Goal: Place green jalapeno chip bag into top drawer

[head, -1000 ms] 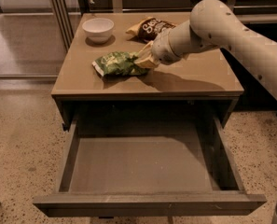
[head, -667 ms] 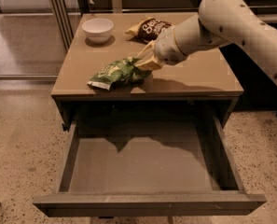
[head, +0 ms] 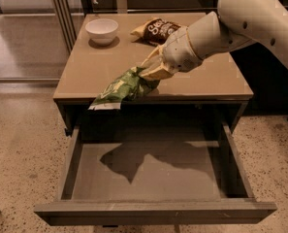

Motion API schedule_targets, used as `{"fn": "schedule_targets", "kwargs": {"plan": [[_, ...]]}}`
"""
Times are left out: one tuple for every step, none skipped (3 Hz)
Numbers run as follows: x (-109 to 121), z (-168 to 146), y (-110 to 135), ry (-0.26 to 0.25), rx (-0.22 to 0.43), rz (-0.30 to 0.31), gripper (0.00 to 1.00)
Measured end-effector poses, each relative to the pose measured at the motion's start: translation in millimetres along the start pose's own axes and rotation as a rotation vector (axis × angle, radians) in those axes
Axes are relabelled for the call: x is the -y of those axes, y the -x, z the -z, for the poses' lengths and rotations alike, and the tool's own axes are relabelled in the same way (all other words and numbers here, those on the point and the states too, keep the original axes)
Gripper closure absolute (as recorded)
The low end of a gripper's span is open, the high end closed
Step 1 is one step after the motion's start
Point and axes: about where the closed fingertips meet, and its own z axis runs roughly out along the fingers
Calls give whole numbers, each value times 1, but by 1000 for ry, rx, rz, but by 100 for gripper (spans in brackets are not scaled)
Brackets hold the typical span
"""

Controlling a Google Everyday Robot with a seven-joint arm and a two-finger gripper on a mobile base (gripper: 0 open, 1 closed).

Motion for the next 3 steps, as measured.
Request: {"fn": "schedule_targets", "kwargs": {"plan": [[-20,9,1,27,-30,-36,100],[-65,33,18,14,-49,-103,100],[-122,49,30,-33,-78,-192,100]]}}
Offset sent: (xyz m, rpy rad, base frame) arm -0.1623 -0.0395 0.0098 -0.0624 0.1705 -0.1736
